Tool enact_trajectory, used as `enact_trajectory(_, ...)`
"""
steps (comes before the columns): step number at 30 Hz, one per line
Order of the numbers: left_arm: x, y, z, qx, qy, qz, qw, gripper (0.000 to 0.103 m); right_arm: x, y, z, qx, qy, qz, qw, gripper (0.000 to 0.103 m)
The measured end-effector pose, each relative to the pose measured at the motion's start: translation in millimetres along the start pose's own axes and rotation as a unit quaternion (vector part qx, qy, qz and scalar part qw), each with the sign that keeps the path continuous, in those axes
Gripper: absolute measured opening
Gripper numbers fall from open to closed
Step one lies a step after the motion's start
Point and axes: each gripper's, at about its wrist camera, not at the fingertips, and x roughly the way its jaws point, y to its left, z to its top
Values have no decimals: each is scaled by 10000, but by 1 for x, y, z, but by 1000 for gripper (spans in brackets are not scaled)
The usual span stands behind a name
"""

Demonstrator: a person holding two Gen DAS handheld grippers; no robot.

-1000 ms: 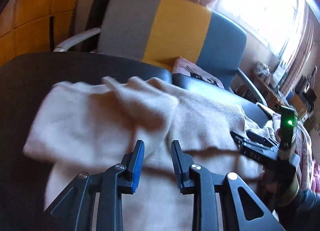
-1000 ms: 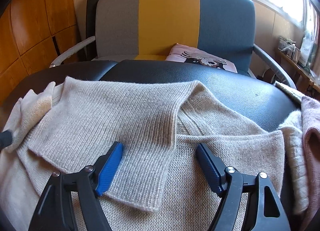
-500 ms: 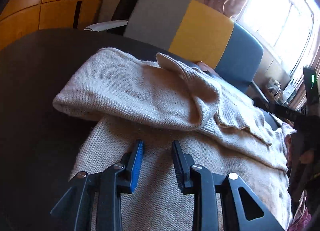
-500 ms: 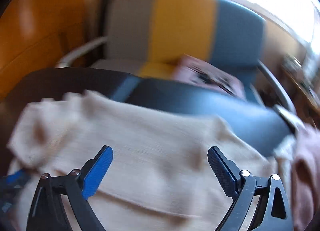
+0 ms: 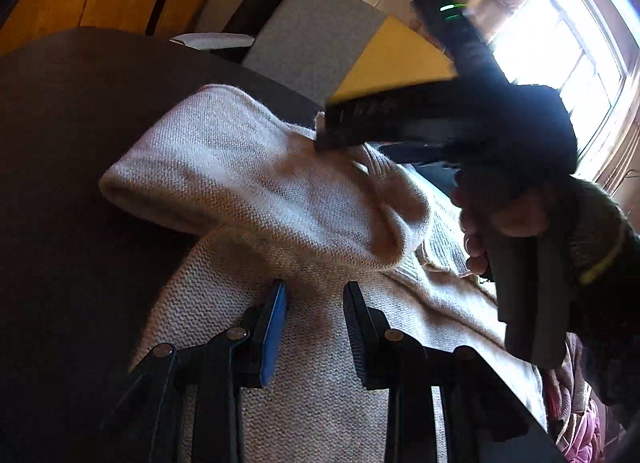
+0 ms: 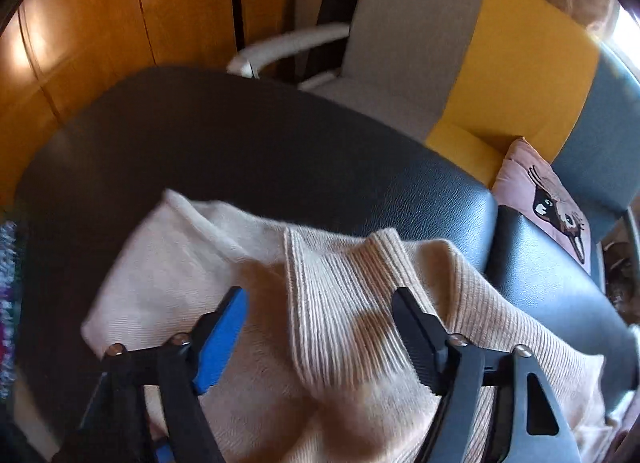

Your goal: Fold clothes

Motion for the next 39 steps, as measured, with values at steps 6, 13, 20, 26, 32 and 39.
enact_trajectory(6, 1, -1, -1, 21, -21, 15, 10000, 29, -14, -5, -11, -130, -50, -316, 9994, 11)
enact_trajectory(13, 0, -4, 0, 90, -13, 108, 9999, 29, -93, -70, -43, 558, -840, -242, 9946, 7)
enact_trajectory(20, 3, -16, -3, 188, 13, 225, 9996, 29, -144, -138, -107, 1409, -1303, -196, 9812, 6)
enact_trajectory(26, 4, -21, -2, 266, 26, 342, 9991, 29, -140, -189, -183, 2281, -1139, -74, 9669, 6)
enact_trajectory(32, 5, -23, -2, 342, 35, 446, 9984, 29, -124, -221, -242, 3178, -1117, 435, 9406, 9)
enact_trajectory(39, 5, -23, -2, 365, 39, 472, 9982, 29, -119, -243, -264, 3990, -1415, 1157, 8986, 26)
